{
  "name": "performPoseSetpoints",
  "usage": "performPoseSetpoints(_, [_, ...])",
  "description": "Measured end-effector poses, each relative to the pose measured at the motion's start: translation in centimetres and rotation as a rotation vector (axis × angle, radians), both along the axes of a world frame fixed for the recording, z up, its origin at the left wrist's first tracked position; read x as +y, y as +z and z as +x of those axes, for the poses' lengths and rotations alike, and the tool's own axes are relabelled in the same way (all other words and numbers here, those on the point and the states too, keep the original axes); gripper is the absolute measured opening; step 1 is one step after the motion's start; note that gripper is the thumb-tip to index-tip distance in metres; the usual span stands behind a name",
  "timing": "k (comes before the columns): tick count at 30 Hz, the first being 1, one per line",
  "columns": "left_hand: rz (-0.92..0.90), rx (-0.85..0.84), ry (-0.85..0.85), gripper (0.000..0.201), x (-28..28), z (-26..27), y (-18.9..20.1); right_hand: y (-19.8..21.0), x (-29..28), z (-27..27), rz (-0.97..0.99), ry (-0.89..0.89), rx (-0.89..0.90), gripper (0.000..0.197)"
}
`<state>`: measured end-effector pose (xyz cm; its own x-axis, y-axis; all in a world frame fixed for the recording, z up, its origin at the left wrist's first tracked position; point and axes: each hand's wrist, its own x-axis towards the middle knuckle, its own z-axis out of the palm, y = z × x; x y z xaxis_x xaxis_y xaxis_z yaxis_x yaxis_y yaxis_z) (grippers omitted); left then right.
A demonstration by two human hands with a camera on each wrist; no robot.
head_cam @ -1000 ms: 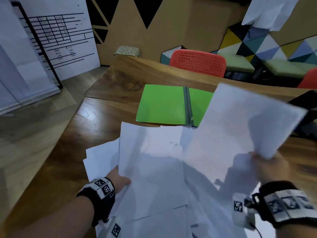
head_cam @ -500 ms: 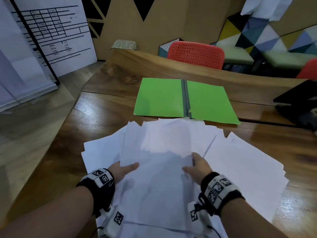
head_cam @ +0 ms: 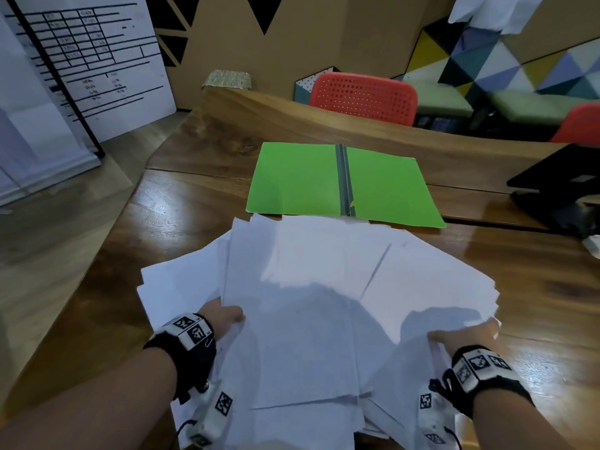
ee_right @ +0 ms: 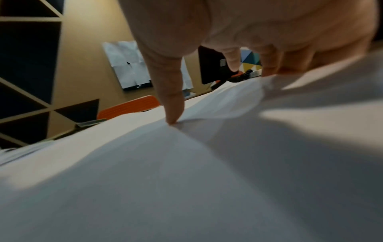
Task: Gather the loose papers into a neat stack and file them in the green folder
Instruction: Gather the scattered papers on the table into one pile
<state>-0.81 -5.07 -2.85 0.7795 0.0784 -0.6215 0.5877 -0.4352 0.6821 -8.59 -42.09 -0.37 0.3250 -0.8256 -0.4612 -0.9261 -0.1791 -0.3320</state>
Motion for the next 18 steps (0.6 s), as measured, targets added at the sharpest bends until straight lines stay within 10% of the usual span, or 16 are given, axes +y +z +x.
performPoseSetpoints(6, [0.025,0.009,-0.011,0.035,0.7,0.3,-1.0,-0.4,-0.1,0.7,0.07,0.192,-0.138,0.037])
performPoseSetpoints(11, [0.037,-0.013,-0.013,0.035,0.5,0.1,-1.2,-1.1,1.3,0.7,0.165,0.189,-0.143,0.064])
performPoseSetpoints(18, [0.033,-0.016,-0.044,0.034,0.6,0.2,-1.0,0.6,0.7,0.5,0.062,0.051,-0.46,0.028])
